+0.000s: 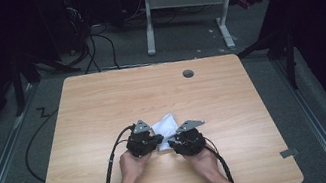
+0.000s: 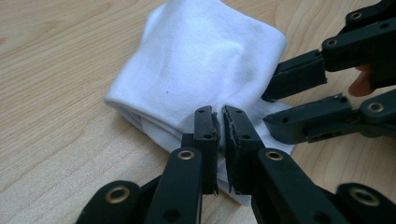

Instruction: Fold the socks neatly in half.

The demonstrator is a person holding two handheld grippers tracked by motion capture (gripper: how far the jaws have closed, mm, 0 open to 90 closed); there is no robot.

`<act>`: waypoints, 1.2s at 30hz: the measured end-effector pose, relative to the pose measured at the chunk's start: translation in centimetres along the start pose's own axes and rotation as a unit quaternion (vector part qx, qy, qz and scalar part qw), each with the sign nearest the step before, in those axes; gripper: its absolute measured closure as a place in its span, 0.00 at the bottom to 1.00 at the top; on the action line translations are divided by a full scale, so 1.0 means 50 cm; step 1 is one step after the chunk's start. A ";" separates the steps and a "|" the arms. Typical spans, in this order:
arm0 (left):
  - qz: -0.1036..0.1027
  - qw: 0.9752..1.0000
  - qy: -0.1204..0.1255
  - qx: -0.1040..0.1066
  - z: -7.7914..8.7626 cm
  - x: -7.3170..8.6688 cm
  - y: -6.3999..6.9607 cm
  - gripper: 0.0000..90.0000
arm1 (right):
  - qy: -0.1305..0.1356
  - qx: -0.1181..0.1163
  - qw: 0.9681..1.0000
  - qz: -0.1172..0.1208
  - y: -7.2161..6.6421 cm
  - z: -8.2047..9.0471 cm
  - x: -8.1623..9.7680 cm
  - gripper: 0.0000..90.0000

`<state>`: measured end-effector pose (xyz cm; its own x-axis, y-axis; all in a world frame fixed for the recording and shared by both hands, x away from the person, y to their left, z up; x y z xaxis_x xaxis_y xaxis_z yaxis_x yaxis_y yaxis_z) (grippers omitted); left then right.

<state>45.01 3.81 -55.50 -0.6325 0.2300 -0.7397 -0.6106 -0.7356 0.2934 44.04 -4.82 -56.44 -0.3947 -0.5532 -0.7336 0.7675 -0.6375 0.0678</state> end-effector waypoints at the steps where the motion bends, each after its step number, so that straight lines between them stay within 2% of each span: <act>1: 0.000 1.000 0.003 0.002 0.003 -0.002 0.001 0.94 | -0.002 0.000 1.000 0.001 -0.001 -0.003 0.002 0.69; 4: 0.005 1.000 0.015 0.008 0.013 -0.010 0.008 0.94 | -0.001 0.007 1.000 0.008 -0.003 -0.005 0.004 0.69; 7: 0.000 1.000 0.020 0.016 0.024 -0.015 0.019 0.94 | -0.004 0.008 1.000 0.003 -0.004 -0.006 0.006 0.69; 9: -0.007 1.000 0.019 0.021 0.029 -0.014 0.027 0.94 | -0.003 0.010 1.000 0.010 -0.003 -0.007 0.006 0.69; 15: -0.022 0.999 0.009 0.031 0.043 0.003 0.045 0.93 | 0.000 0.013 1.000 0.005 -0.005 -0.008 0.008 0.69; 23: -0.026 0.999 -0.016 0.013 0.042 0.033 0.032 0.93 | 0.002 0.014 1.000 0.002 -0.005 -0.007 0.009 0.69; 26: -0.028 0.999 -0.017 0.008 0.042 0.032 0.031 0.91 | 0.003 0.018 1.000 0.007 -0.006 -0.005 0.008 0.69; 33: -0.014 1.000 -0.019 0.001 0.051 0.040 0.021 0.81 | 0.010 0.017 1.000 0.006 -0.001 0.014 0.007 0.60; 36: -0.008 1.000 -0.007 0.003 0.058 0.034 0.023 0.77 | 0.009 0.017 1.000 0.016 -0.003 0.031 0.011 0.60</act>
<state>41.85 5.21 -54.66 -0.6285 0.2510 -0.7362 -0.6237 -0.7282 0.2842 42.96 -5.85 -55.80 -0.3603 -0.5643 -0.7428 0.7617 -0.6377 0.1149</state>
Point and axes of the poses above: each handheld gripper's, and its own axes: z roughly backward along the jaws, x roughly out of its underside, y roughly to its right, the point moved 10 cm from there along -z, roughly forward along the jaws, and after that the axes turned 10 degrees about z, right-handed, at the moved point
